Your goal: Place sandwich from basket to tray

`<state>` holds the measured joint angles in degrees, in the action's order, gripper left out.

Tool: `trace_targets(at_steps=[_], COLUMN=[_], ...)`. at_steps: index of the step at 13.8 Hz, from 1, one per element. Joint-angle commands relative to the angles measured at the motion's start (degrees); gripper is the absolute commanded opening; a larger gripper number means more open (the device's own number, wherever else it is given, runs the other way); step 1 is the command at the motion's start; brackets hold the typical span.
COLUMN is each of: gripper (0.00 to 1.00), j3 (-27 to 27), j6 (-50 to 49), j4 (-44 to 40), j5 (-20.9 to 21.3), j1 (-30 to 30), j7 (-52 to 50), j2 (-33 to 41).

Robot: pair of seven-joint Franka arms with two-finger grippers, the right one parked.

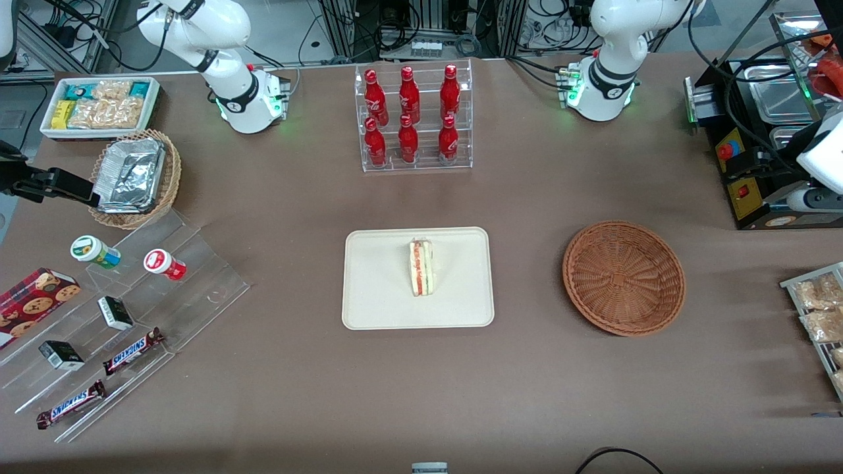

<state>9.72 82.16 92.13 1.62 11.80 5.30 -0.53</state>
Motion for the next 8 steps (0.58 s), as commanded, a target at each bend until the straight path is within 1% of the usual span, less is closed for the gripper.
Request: trace_targets(at_steps=[1, 3, 8], gripper=[1.0, 1.0, 1.0], j3=[-0.67, -0.85, -0.94], j6=[0.29, 0.2, -0.33], j4=[1.3, 1.3, 0.77], j5=[-0.04, 0.49, 0.67], j1=[-1.43, -3.45, -3.63], j7=[-0.2, -0.29, -0.29], j2=[1.68, 1.76, 1.76])
